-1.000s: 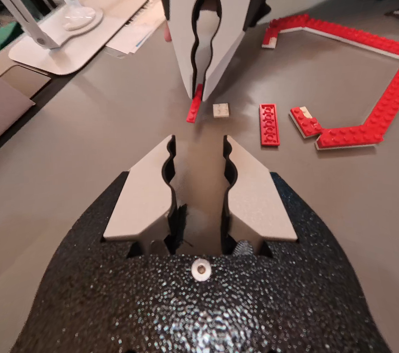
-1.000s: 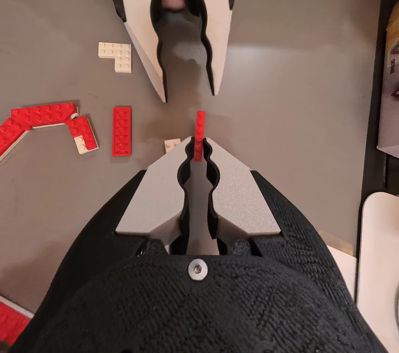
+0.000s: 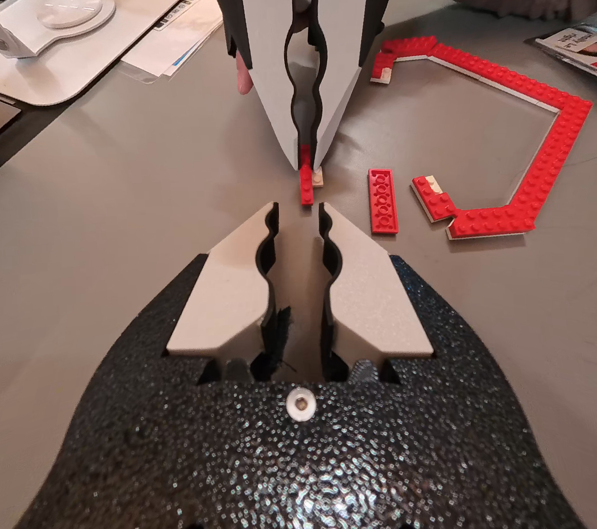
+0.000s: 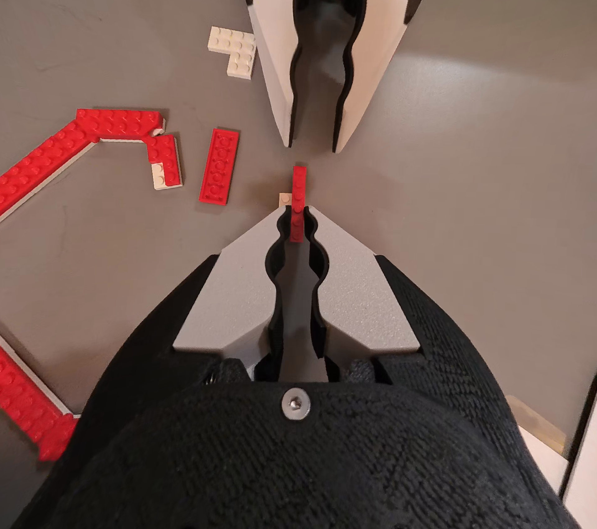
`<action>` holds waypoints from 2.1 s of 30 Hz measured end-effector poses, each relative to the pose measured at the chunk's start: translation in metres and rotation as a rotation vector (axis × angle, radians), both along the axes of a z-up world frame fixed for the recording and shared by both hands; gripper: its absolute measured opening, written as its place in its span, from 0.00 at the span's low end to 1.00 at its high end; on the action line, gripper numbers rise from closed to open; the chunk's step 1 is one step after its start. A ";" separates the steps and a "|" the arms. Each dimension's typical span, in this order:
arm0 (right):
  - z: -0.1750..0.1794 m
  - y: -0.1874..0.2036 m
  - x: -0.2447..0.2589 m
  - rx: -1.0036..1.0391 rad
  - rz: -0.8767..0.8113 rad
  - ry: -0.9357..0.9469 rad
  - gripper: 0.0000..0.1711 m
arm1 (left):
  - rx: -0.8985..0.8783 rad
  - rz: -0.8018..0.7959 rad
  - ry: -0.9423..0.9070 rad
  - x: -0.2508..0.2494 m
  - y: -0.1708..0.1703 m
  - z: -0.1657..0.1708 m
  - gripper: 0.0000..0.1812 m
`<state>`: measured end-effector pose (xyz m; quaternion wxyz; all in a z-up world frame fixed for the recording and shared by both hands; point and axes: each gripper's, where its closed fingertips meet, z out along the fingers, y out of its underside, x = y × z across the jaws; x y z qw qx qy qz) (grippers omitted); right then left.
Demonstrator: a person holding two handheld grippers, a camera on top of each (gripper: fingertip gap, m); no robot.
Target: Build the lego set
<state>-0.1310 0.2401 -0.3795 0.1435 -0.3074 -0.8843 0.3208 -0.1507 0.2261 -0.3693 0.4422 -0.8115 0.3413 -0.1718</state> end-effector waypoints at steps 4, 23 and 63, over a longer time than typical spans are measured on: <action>0.001 -0.001 0.000 -0.007 0.003 0.001 0.04 | -0.015 -0.007 0.000 0.002 -0.001 -0.003 0.13; 0.000 -0.003 0.001 -0.033 0.002 -0.006 0.06 | -0.038 -0.018 0.007 0.002 -0.003 -0.006 0.11; 0.018 -0.004 0.002 -0.041 -0.050 -0.017 0.08 | 0.694 -0.177 0.623 0.016 0.001 0.017 0.29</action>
